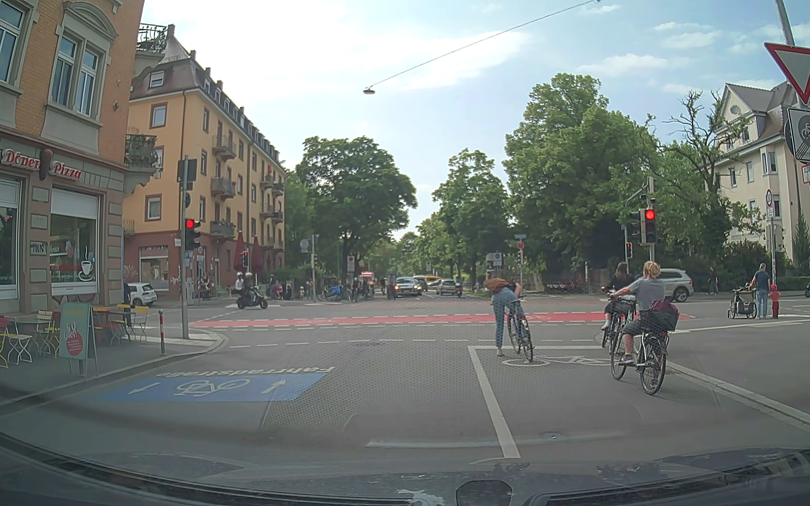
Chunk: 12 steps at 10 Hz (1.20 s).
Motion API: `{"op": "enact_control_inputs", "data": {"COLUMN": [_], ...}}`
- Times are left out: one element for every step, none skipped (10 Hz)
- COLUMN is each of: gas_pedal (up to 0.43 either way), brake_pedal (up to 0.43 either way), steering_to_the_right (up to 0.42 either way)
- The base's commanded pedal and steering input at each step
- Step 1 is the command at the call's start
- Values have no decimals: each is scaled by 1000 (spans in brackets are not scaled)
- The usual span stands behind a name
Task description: Follow the waypoints while adhering to traffic rules and regulations
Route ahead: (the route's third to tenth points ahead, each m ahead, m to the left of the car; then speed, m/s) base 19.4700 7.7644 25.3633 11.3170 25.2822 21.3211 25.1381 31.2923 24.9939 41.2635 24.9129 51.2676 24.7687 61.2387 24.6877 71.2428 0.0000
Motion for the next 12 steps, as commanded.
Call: {"op": "enact_control_inputs", "data": {"gas_pedal": [0, 0, 0, 0, 0, 0, 0, 0, 0, 0, 0, 0], "brake_pedal": [287, 287, 287, 287, 287, 287, 287, 287, 287, 287, 287, 287], "steering_to_the_right": [-14, -14, -14, -14, -14, -14, -14, -14, -14, -14, -14, -14]}}
